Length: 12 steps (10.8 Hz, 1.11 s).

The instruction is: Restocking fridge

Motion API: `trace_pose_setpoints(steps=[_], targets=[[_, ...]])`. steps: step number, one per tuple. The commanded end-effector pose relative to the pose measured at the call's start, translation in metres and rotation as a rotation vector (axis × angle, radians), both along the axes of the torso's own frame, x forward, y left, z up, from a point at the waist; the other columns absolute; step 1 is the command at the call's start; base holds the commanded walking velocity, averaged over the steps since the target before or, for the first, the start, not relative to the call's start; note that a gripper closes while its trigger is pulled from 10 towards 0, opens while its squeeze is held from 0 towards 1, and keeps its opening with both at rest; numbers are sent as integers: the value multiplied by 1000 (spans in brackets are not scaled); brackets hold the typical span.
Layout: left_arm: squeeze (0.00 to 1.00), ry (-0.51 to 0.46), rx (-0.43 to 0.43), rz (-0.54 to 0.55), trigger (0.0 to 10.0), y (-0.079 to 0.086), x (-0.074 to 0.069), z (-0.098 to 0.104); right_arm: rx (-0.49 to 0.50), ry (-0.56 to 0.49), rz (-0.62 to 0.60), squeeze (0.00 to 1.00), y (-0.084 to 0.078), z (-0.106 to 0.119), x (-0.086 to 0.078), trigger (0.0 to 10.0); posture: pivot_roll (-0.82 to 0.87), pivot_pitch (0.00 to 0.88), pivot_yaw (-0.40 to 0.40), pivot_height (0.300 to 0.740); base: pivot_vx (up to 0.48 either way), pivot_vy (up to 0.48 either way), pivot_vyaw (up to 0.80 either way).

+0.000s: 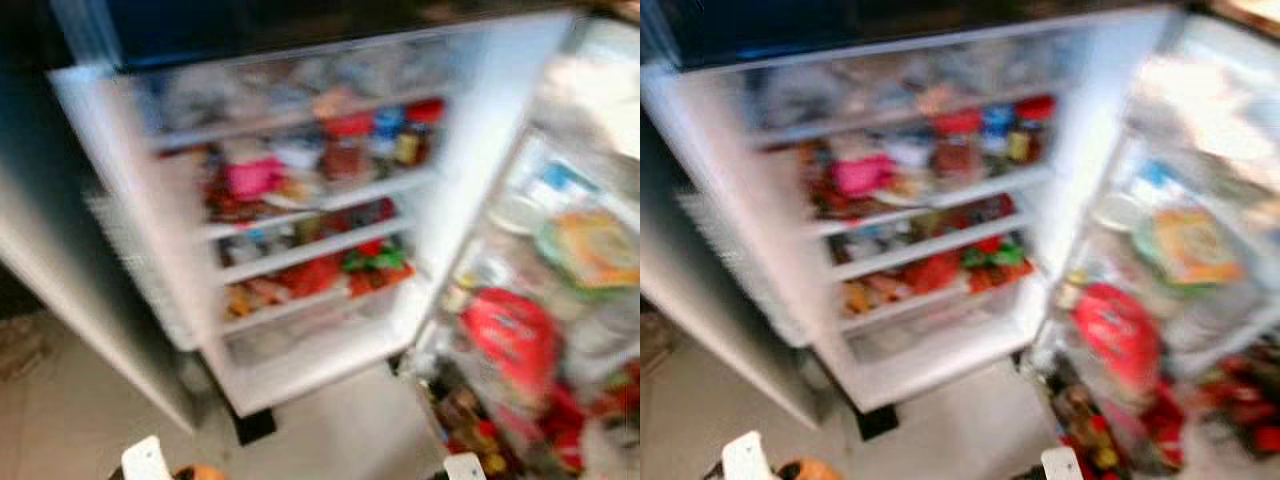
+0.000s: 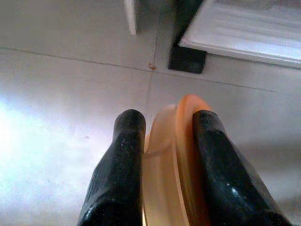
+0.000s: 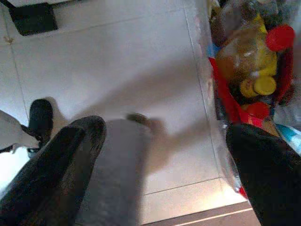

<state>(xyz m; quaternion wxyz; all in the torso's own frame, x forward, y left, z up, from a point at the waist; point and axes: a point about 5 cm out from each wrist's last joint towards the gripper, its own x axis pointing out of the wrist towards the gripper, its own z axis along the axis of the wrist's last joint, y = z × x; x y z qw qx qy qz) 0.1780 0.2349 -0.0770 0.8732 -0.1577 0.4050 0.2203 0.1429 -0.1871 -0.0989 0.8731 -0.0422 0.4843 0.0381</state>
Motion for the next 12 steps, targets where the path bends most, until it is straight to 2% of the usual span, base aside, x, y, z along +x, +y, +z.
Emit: trace_pose_setpoints(steps=[1, 5, 7, 8, 9, 12], targets=[[0, 47, -23, -6, 10000, -7, -10, -7, -14, 18, -5, 0, -7, -1, -6, 10000, -52, 79, 7, 740, 0, -281, 0], [0, -106, -50, 8, 10000, -8, 22, 10, -13, 19, 6, 0, -5, -2, -7, 10000, -59, 69, 12, 740, 0, 0, 0], [0, -206, -66, 1, 10000, -10, 41, 22, -13, 22, 11, 0, -5, -2, -8, 10000, -58, 72, 13, 740, 0, 0, 0], [0, -308, -87, -4, 10000, -11, 59, 35, -12, 26, 15, 0, -4, -3, -9, 10000, -57, 75, 12, 740, 0, 0, 0], [0, -398, -128, -10, 10000, -16, 73, 46, -11, 32, 21, 0, -3, -3, -11, 10000, -53, 82, 13, 740, 0, 0, 0], [0, -548, -250, 5, 10000, -29, 91, 63, -15, 37, 37, 0, -2, -4, -12, 10000, -54, 98, 10, 740, 0, 0, 0]])
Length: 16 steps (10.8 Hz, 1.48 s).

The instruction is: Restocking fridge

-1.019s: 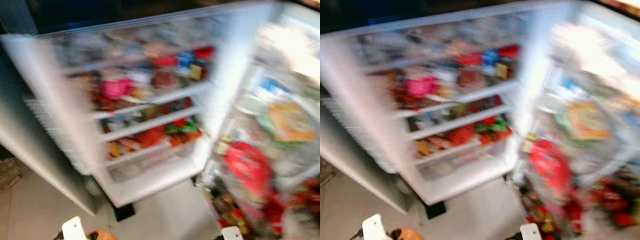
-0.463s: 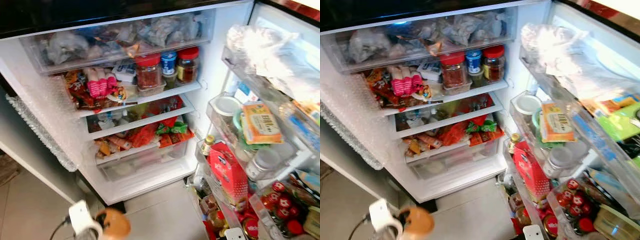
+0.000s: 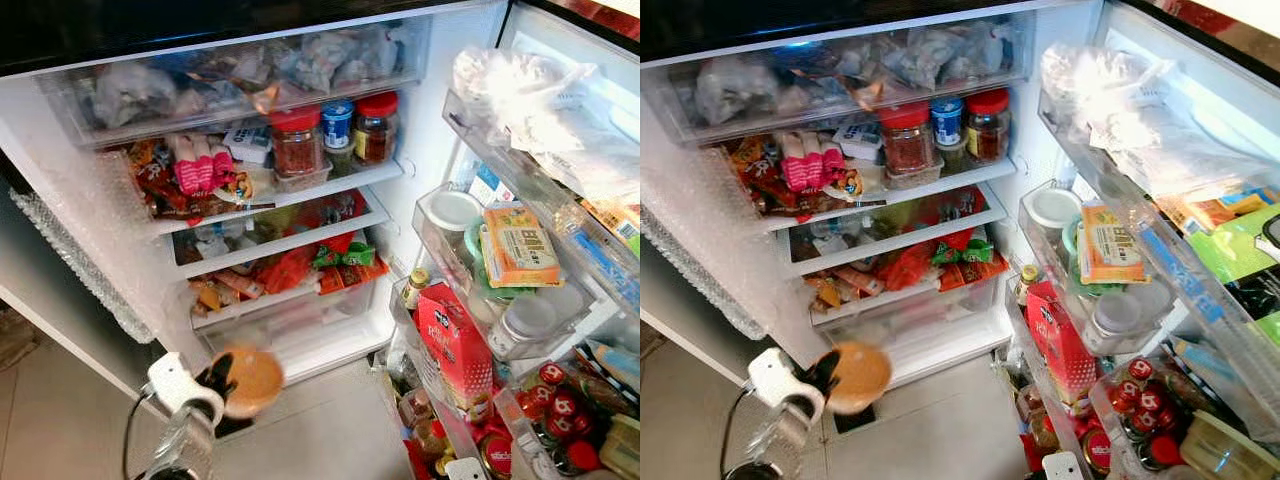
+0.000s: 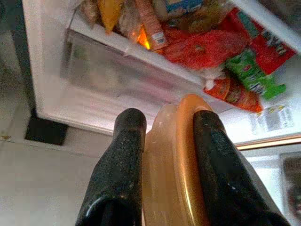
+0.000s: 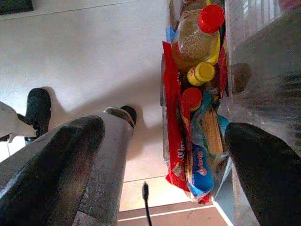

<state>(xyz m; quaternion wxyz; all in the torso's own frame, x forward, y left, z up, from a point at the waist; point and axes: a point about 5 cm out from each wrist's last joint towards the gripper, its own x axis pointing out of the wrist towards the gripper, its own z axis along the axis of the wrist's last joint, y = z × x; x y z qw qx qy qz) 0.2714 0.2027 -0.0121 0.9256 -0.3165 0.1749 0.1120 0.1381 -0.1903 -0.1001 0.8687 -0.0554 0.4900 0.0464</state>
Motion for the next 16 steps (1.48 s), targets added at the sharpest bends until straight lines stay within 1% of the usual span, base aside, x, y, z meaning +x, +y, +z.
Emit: trace_pose_setpoints(steps=[1, 2, 4, 5, 7, 8, 9, 10, 11, 12, 13, 14, 16], targets=[[0, -14, -40, 16, 10000, 1, -1, 0, -7, 25, 14, 0, 1, -3, -7, 10000, -53, 99, 10, 740, 0, 0, 0], [0, -48, -77, 14, 10000, -2, 0, 4, -45, 19, 31, 0, -2, -2, -6, 10000, -54, 107, 6, 740, 0, 0, 0], [0, -70, -87, 2, 10000, -3, 3, 8, -119, 6, 38, 0, -10, -1, -5, 10000, -52, 112, 4, 740, 0, 0, 0], [0, -96, -91, -15, 10000, -5, 9, 15, -157, -2, 48, 0, -14, 1, -3, 10000, -56, 113, 4, 740, 0, 0, 0], [0, -122, -96, -34, 10000, -7, 12, 21, -176, -3, 49, 0, -16, 1, -3, 10000, -56, 113, 4, 740, 0, 0, 0], [0, -142, -95, -49, 10000, -9, 16, 27, -304, -15, 99, 0, -27, 3, -2, 10000, -47, 115, 4, 740, 0, 0, 0], [0, -147, -95, -54, 10000, -10, 17, 29, -336, -21, 89, 0, -32, 5, -2, 10000, -47, 115, 4, 740, 0, 0, 0], [0, -154, -97, -61, 10000, -13, 18, 31, -367, -28, 47, 0, -41, 7, -1, 10000, -43, 117, 1, 740, 0, 0, 0], [0, -163, -103, -61, 10000, -15, 20, 34, -385, -38, 48, 0, -45, 9, 0, 10000, -48, 115, 0, 740, 0, 0, 0], [0, -168, -104, -62, 10000, -16, 21, 36, -379, -35, 42, 0, -46, 9, 0, 10000, -49, 113, 0, 740, 0, 0, 0], [0, -176, -106, -67, 10000, -18, 22, 38, -352, -35, 33, 0, -44, 8, 0, 10000, -47, 113, 0, 740, 0, 0, 0], [0, -182, -102, -92, 10000, -22, 23, 39, -203, -51, 0, 0, -29, 6, 2, 10000, -45, 112, 1, 740, 0, 0, 0], [0, -214, -80, -106, 10000, -26, 23, 46, -73, -53, -32, 0, -10, 3, 3, 10000, -43, 111, 0, 740, 0, 0, 0]])
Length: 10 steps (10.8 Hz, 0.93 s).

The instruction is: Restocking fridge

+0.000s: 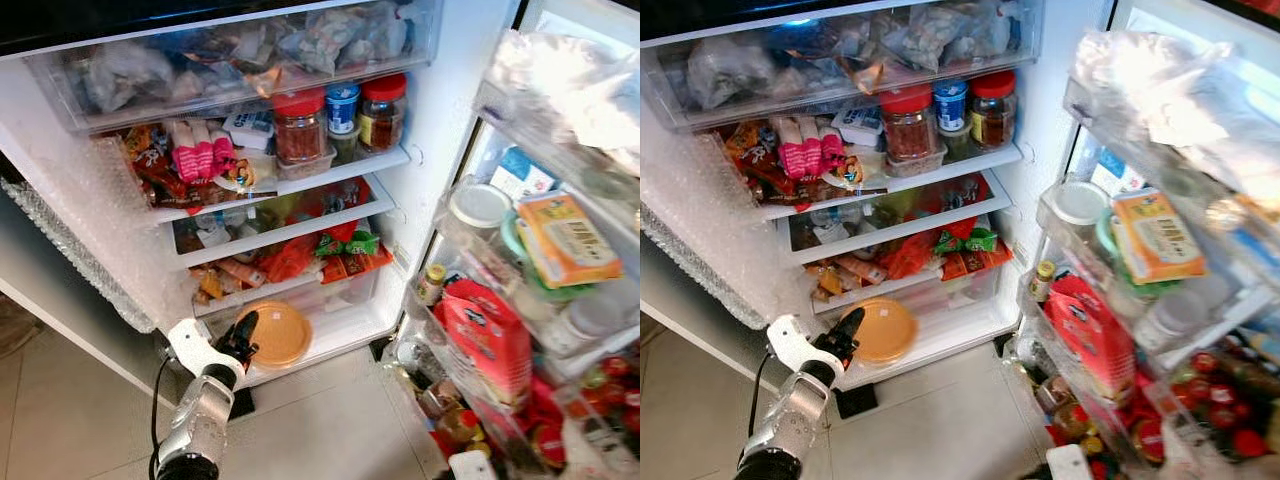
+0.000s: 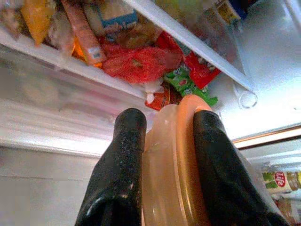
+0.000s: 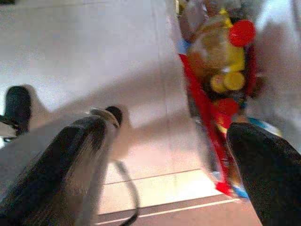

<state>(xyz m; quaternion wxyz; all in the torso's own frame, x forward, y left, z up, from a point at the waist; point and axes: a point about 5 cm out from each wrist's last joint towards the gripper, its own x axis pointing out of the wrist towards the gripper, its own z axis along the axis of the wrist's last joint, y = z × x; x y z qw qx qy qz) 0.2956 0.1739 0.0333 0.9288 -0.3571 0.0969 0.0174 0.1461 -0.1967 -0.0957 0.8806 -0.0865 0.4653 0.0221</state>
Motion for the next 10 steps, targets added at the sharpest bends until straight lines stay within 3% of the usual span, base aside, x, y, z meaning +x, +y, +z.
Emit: trace_pose_setpoints(steps=[1, 6, 10], targets=[[0, -15, 7, 3, 10000, 2, -1, 3, 20, 13, -20, 0, -1, -2, -6, 10000, -43, 111, 0, 740, 0, 0, 0], [0, -49, 33, -9, 10000, -1, 3, 13, 70, 51, -20, 0, 6, -5, -11, 10000, -47, 107, 1, 740, 0, 0, 0], [0, -43, 26, -16, 10000, -2, 3, 12, 74, 44, -26, 0, 8, -5, -10, 10000, -45, 108, 0, 740, 276, 0, -136]])
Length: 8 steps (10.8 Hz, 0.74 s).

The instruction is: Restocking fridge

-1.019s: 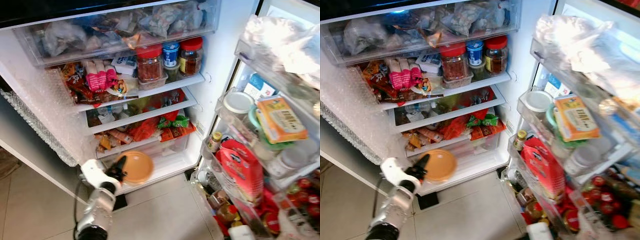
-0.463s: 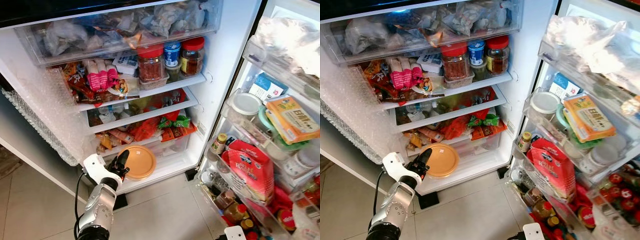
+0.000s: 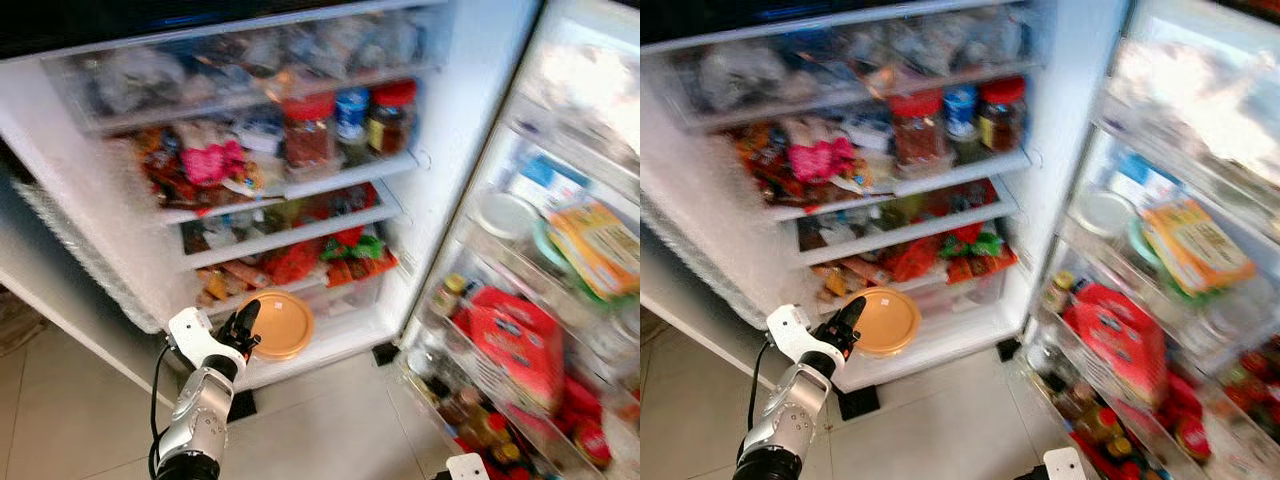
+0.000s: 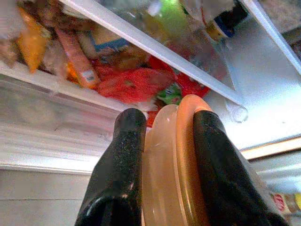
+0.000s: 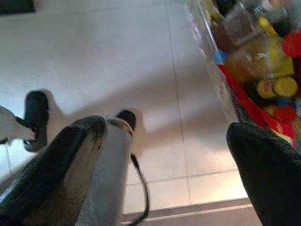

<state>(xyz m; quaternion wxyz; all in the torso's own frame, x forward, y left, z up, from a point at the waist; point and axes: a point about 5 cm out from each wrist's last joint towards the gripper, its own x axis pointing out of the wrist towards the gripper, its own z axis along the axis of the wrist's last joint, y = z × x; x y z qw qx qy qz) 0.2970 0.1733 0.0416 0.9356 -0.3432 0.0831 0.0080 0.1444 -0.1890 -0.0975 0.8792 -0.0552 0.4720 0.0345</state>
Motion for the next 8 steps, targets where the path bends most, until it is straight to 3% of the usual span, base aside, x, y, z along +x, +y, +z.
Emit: trace_pose_setpoints(steps=[1, 8], targets=[[0, -11, -5, -7, 10000, -2, 2, 4, 9, 28, -15, 0, 0, -3, -8, 10000, -45, 108, 0, 740, 289, 0, -600], [0, -14, -20, -19, 10000, -5, 2, 4, 5, 17, 0, 0, 0, -3, -8, 10000, -44, 109, 0, 740, 293, 0, 0]])
